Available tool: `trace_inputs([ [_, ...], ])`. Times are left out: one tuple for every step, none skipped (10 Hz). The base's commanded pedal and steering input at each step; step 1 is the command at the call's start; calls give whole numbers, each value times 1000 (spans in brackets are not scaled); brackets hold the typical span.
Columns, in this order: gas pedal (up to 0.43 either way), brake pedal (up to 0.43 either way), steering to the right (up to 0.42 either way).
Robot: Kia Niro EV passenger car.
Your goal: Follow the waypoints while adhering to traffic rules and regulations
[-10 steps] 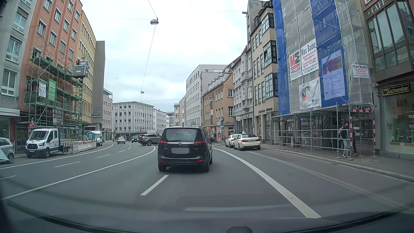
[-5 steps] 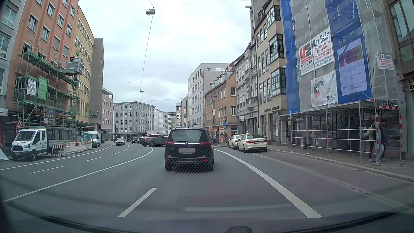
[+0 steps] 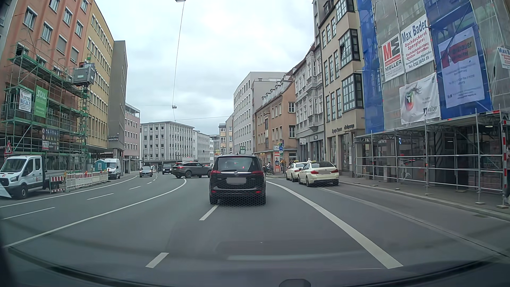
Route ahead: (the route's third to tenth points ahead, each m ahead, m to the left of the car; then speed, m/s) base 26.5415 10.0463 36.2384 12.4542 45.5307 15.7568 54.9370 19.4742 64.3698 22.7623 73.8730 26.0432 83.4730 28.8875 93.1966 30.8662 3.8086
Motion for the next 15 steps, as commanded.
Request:
trace_inputs([
  [0, 0, -23],
  [0, 0, -23],
  [0, 6, -23],
  [0, 18, -23],
  [0, 30, -23],
  [0, 43, -23],
  [0, 49, -23],
  [0, 49, -20],
  [0, 49, -15],
  [0, 49, -13],
  [0, 49, -13],
  [0, 43, -13],
  [0, 24, -13],
  [0, 18, -13],
  [0, 18, -13],
])
